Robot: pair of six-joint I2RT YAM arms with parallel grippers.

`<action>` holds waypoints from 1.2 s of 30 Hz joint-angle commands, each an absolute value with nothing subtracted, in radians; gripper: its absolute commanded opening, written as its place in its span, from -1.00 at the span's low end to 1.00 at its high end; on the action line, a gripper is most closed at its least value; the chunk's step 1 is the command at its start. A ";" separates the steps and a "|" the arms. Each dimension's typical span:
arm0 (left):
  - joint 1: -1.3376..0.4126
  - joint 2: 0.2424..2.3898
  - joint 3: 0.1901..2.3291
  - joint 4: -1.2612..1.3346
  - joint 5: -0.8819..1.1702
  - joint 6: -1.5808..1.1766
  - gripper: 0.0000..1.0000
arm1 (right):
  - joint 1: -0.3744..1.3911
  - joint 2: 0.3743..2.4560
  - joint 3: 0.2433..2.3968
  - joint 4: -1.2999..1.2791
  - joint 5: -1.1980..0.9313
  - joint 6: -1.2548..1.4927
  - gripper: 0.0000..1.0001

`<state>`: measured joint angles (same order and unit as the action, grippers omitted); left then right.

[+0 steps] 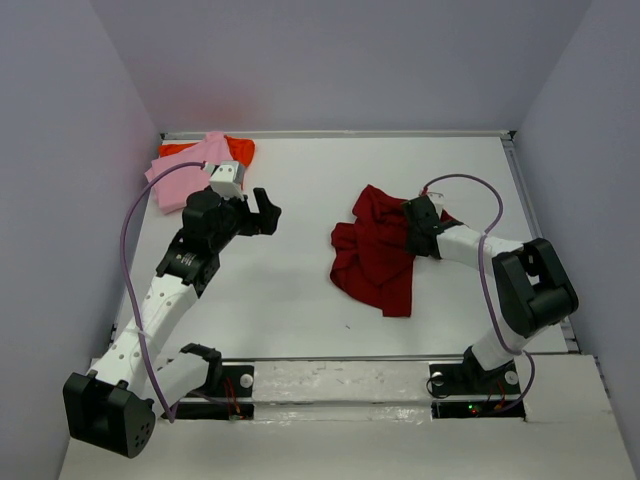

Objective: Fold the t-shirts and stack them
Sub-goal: Flatten the tshirt out

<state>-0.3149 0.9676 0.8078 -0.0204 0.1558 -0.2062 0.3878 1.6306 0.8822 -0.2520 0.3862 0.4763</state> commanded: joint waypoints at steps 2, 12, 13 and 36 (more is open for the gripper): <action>-0.322 0.963 0.816 0.002 0.160 -0.193 0.93 | 0.394 1.629 0.925 -0.250 0.396 0.459 -0.66; -0.321 0.962 0.816 0.002 0.163 -0.193 0.93 | 0.394 1.638 0.971 -0.264 0.448 0.422 -0.32; -0.322 0.962 0.816 0.002 0.161 -0.193 0.93 | 0.394 1.644 0.977 -0.264 0.452 0.420 -0.32; -0.324 0.960 0.816 0.002 0.161 -0.192 0.93 | 0.394 1.663 1.012 -0.281 0.430 0.419 -0.32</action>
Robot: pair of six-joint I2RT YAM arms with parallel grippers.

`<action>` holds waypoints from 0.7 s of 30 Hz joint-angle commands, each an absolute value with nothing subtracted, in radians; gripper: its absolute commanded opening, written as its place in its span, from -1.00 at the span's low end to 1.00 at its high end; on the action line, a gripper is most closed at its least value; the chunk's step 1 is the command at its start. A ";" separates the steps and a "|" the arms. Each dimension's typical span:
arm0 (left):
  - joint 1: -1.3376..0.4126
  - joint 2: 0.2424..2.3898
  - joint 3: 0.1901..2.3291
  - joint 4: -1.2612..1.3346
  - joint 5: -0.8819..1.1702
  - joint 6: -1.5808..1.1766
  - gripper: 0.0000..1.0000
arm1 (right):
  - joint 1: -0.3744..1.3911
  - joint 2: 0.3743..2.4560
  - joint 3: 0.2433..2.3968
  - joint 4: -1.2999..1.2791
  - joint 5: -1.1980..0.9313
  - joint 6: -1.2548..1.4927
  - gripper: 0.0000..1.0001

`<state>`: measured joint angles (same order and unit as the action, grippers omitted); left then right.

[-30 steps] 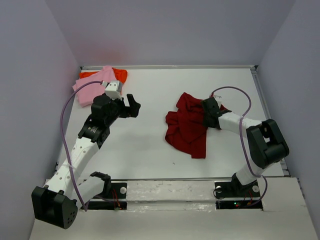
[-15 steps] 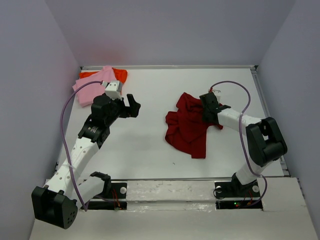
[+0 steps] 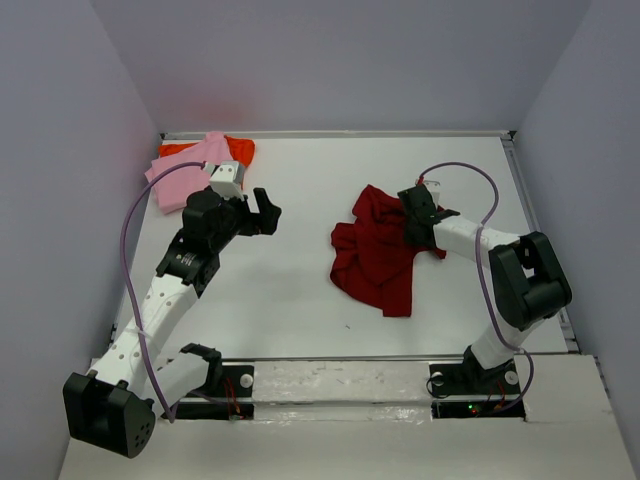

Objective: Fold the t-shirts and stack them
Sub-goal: Flatten the tshirt out

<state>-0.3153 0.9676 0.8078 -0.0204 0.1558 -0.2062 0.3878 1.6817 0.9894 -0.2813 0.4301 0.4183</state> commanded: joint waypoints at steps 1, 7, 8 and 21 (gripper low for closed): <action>-0.324 0.959 0.816 0.002 0.161 -0.192 0.93 | 0.394 1.658 1.012 -0.281 0.428 0.420 -0.32; -0.322 0.959 0.816 0.002 0.160 -0.192 0.93 | 0.394 1.669 1.020 -0.293 0.428 0.419 -0.53; -0.324 0.959 0.816 0.002 0.160 -0.192 0.93 | 0.394 1.669 1.019 -0.293 0.425 0.423 -0.74; -0.324 0.957 0.816 0.002 0.158 -0.193 0.93 | 0.394 1.594 1.023 -0.301 0.430 0.414 -1.00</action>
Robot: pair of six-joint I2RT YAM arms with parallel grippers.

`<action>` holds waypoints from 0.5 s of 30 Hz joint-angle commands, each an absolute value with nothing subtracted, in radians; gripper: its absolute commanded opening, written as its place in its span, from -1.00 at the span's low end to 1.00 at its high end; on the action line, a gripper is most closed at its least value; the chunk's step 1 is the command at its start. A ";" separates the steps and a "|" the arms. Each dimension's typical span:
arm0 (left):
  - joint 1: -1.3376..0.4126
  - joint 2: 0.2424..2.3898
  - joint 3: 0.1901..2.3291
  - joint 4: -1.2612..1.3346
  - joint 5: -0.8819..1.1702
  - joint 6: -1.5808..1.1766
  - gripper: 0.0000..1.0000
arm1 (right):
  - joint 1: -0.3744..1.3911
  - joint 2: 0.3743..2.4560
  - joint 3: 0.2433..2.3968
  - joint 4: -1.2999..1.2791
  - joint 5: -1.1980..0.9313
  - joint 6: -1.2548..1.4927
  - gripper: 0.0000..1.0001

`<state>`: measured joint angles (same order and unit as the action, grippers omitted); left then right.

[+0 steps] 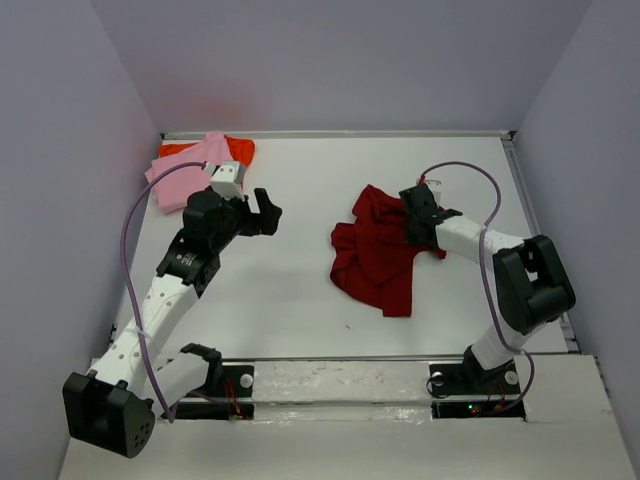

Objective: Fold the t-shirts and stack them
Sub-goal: Flatten the tshirt out

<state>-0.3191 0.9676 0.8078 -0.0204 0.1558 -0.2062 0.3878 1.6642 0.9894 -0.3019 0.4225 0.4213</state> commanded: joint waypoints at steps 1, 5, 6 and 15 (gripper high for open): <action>-0.322 0.957 0.816 0.002 0.158 -0.193 0.93 | 0.394 1.570 1.026 -0.301 0.420 0.405 -1.00; -0.324 0.957 0.816 0.002 0.160 -0.193 0.93 | 0.413 1.536 1.057 -0.308 0.379 0.374 -1.00; -0.324 0.957 0.816 0.002 0.160 -0.193 0.94 | 0.428 1.534 1.066 -0.314 0.380 0.371 -1.00; -0.324 0.957 0.815 0.002 0.158 -0.192 0.94 | 0.538 1.618 1.160 -0.341 0.368 0.376 -1.00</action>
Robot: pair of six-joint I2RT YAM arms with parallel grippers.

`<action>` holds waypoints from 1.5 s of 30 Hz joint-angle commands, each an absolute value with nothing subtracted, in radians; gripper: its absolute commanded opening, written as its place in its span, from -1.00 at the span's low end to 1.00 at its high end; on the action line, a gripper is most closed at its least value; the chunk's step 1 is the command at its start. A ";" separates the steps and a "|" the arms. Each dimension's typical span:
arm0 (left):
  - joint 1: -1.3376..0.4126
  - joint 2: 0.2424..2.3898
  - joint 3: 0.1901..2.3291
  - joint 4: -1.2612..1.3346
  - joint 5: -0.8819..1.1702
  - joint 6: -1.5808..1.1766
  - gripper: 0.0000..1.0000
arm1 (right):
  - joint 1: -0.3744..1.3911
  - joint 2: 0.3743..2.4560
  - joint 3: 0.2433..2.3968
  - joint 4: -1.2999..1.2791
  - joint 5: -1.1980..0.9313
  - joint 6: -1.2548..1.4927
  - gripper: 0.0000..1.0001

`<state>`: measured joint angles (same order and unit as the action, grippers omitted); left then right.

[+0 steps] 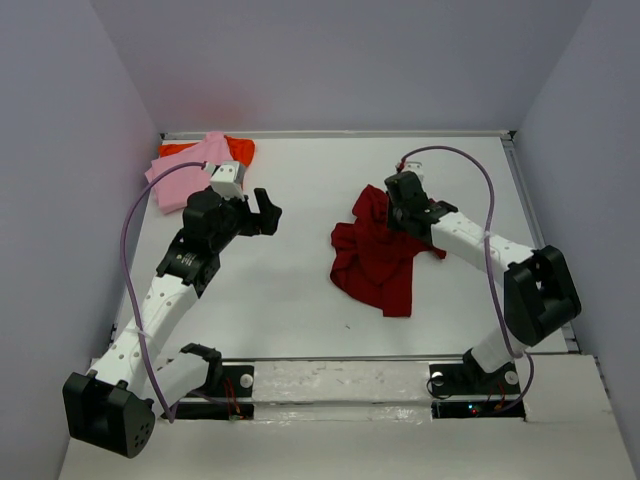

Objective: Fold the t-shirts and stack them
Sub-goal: Flatten the tshirt out

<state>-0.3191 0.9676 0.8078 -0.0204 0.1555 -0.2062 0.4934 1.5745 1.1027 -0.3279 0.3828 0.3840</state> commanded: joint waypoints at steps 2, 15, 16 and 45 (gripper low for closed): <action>-0.325 0.957 0.815 0.002 0.158 -0.193 0.93 | 0.548 1.643 1.172 -0.341 0.371 0.379 -1.00; -0.325 0.956 0.815 0.002 0.160 -0.193 0.93 | 0.597 1.769 1.224 -0.344 0.333 0.371 -0.58; -0.325 0.954 0.815 0.002 0.160 -0.193 0.94 | 0.597 1.766 1.224 -0.345 0.336 0.368 -0.47; -0.328 0.956 0.815 0.003 0.161 -0.193 0.94 | 0.597 1.701 1.180 -0.449 0.471 0.356 0.15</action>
<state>-0.3218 0.9676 0.8078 -0.0204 0.1558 -0.2062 0.5907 1.7519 1.1824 -0.4194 0.4164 0.3519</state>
